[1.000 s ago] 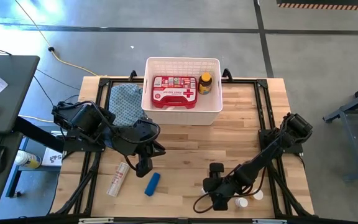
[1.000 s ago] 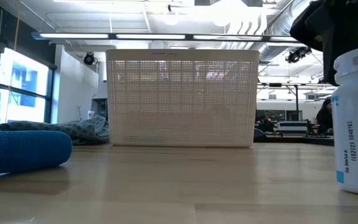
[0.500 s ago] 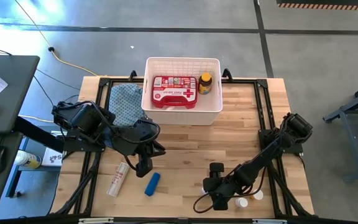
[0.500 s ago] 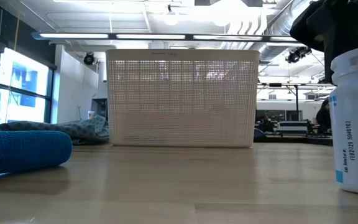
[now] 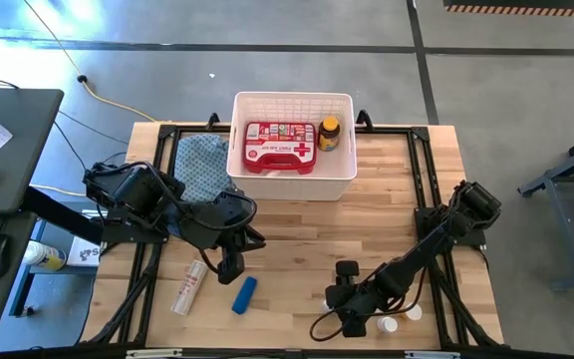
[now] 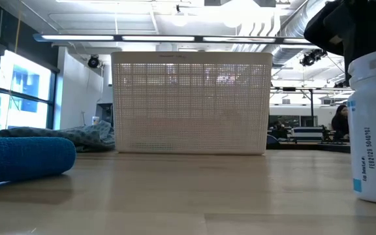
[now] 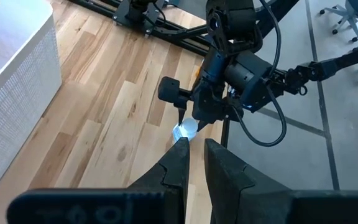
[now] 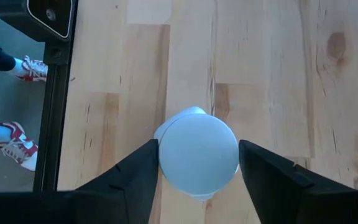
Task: Pick & place medical supplies in basket/bin
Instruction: Put the left white pill bottle into the white bin
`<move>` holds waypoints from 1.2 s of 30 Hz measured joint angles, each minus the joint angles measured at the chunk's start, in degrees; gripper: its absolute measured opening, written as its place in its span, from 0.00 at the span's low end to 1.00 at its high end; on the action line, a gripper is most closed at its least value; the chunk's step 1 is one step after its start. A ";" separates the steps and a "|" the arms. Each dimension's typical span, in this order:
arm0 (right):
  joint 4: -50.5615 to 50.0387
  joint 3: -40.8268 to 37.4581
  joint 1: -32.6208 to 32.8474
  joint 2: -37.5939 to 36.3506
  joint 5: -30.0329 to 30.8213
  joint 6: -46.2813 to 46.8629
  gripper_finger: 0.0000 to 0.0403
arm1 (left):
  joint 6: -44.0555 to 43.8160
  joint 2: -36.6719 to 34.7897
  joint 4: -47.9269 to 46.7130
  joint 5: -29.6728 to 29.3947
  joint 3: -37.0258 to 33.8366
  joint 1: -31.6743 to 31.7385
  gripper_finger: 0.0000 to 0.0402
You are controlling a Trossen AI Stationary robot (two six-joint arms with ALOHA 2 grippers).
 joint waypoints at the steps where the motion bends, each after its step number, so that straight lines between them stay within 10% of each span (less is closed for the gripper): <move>1: 0.00 0.00 0.00 0.00 -0.08 0.49 0.50 | 0.12 0.00 0.00 0.01 0.00 0.01 0.21; 36: 3.00 0.13 -3.66 -14.01 14.33 6.75 0.40 | 1.65 0.00 0.59 -0.20 0.00 0.01 0.21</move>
